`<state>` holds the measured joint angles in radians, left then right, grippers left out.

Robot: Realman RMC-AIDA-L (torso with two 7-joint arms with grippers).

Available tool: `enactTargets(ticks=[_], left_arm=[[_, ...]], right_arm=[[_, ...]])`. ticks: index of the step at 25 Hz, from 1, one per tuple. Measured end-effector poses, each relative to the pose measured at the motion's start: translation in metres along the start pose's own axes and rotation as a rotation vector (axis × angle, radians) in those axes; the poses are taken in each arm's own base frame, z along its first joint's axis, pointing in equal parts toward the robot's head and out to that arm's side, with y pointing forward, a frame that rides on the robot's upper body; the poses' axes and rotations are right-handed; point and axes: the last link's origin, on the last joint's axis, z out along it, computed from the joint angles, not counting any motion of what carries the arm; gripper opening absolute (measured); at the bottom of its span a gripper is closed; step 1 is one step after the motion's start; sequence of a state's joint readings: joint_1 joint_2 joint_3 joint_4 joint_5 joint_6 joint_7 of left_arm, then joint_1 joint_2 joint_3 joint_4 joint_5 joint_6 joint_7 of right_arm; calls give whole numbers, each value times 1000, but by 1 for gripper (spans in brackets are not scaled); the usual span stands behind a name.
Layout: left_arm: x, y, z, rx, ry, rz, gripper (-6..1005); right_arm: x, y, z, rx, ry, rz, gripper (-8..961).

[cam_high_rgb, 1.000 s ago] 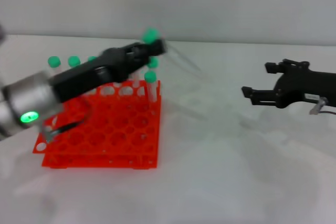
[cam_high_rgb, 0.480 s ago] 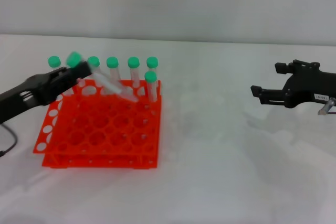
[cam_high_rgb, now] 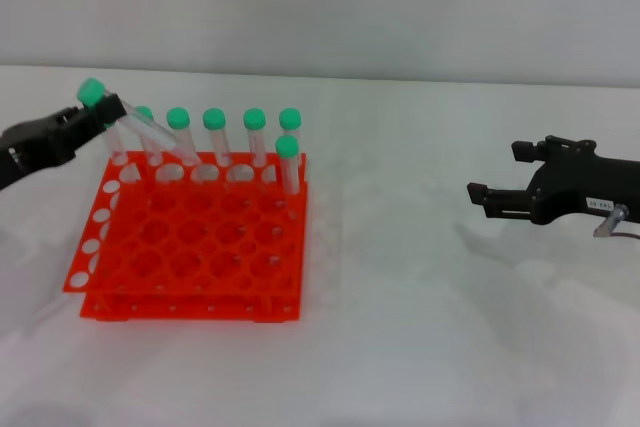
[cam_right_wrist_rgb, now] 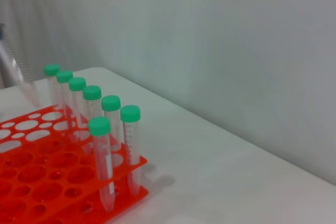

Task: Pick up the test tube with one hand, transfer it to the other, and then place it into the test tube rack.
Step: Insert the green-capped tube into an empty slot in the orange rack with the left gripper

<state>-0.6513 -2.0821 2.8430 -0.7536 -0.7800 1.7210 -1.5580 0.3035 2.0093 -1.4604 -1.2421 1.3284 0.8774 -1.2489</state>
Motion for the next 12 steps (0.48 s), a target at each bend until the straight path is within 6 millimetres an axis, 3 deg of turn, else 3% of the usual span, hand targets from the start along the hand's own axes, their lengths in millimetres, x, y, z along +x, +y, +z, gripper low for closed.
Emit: enactTargets(ticks=[6,12], left_arm=[[9,-9,19,65,-21,38,222],[10,-6,36,50,-71,62,224]], right_arm=[[2,2,1,-10,-3,31,858],[2,3,1,-20,-1,48,857]])
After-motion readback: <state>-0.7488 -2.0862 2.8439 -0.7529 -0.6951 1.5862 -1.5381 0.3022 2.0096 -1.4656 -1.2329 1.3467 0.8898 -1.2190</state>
